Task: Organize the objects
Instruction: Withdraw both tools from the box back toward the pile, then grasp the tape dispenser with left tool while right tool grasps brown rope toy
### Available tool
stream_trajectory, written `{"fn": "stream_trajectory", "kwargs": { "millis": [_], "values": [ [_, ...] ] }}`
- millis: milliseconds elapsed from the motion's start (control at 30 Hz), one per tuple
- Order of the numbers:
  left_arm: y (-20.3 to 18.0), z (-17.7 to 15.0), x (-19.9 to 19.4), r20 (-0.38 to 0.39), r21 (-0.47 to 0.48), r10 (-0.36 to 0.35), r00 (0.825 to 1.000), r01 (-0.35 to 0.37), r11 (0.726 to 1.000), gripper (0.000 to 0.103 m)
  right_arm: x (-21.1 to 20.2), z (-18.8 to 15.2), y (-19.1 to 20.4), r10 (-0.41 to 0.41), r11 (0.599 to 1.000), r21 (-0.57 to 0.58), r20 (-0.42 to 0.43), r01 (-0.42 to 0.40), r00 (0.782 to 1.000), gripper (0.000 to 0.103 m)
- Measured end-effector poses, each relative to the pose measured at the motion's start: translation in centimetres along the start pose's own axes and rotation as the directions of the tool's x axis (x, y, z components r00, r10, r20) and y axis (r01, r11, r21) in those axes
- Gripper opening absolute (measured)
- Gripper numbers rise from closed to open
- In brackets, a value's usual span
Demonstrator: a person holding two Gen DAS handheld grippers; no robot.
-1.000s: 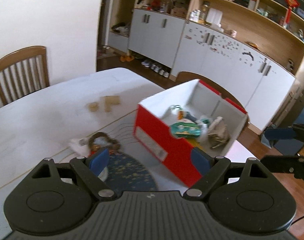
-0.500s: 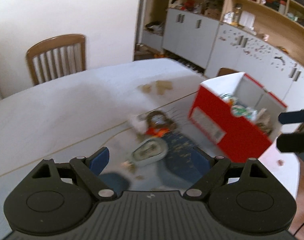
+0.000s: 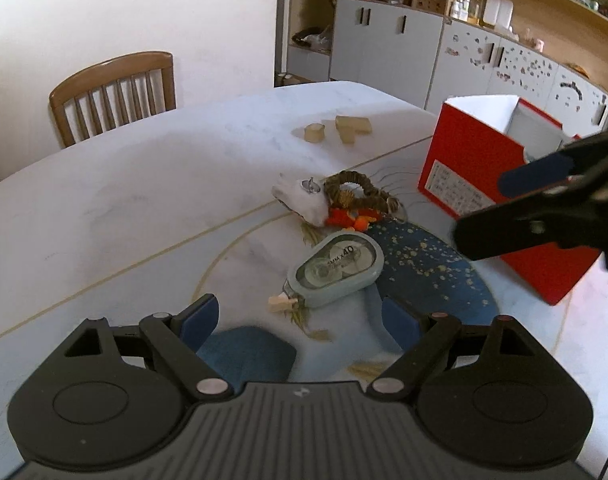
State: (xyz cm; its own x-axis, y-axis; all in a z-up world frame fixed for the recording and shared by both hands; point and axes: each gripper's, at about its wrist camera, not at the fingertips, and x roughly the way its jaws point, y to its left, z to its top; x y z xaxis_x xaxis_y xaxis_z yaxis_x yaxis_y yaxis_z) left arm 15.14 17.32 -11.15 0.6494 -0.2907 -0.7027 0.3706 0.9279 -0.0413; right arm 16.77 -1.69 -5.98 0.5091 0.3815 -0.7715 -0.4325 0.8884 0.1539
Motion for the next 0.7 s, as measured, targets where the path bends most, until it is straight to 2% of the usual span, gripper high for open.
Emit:
{"fn": "stream_trajectory", "kwargs": {
  "millis": [133, 267, 467, 533, 667, 700],
  "values": [
    [-0.5, 0.4, 1.6, 0.018, 0.047, -0.002, 1.0, 0.001, 0.999, 0.089, 2.1, 1.3, -0.4, -0.014, 1.0, 0.003, -0.008, 0.014, 1.0, 0.099],
    [-0.8, 0.7, 3.0, 0.005, 0.064, -0.016, 1.0, 0.015, 0.998, 0.089, 3.9, 2.5, -1.0, -0.035, 0.999, -0.004, -0.012, 0.035, 0.999, 0.099],
    [-1.2, 1.1, 4.2, 0.008, 0.1, -0.024, 1.0, 0.023, 0.995, 0.089, 6.4, 3.9, -2.0, -0.033, 0.999, -0.03, -0.045, 0.032, 0.998, 0.088],
    [-1.3, 1.2, 4.7, 0.005, 0.109, -0.031, 1.0, 0.03, 0.994, 0.089, 7.0, 4.2, -2.1, -0.037, 0.998, -0.047, -0.06, 0.035, 0.998, 0.08],
    [-1.7, 1.4, 5.4, 0.001, 0.126, -0.039, 0.999, 0.039, 0.991, 0.089, 8.2, 4.6, -1.9, -0.031, 0.996, -0.088, -0.075, 0.024, 0.997, 0.074],
    [-1.8, 1.5, 5.6, 0.0, 0.128, -0.042, 0.999, 0.041, 0.991, 0.089, 8.5, 4.7, -1.9, -0.027, 0.995, -0.095, -0.081, 0.019, 0.996, 0.069]
  ]
}}
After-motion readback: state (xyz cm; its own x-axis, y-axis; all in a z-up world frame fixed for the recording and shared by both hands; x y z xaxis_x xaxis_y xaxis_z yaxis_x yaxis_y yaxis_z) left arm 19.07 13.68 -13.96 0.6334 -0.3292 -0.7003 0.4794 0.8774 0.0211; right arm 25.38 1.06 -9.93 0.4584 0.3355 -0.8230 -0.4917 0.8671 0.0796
